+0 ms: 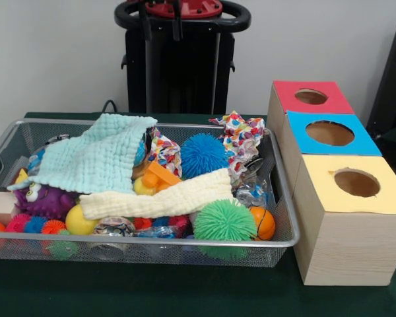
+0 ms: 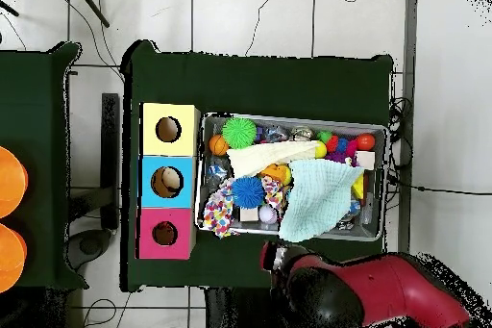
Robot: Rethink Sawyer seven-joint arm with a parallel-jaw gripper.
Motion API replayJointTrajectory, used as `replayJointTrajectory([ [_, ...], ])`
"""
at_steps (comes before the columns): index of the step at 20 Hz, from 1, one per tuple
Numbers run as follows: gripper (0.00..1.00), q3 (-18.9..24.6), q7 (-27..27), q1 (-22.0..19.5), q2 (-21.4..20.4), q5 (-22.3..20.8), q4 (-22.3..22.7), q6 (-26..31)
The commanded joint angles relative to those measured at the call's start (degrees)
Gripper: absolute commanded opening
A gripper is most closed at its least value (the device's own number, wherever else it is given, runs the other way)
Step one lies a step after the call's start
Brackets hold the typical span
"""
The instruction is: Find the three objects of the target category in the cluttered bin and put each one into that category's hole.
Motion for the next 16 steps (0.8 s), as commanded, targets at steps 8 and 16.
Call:
replayJointTrajectory([
  [8,1.0,-14.38,3.17,17.8,8.87,-11.88,-9.1,-3.66],
  [16,1.0,-16.44,1.45,20.44,8.57,-9.08,-14.34,1.47],
])
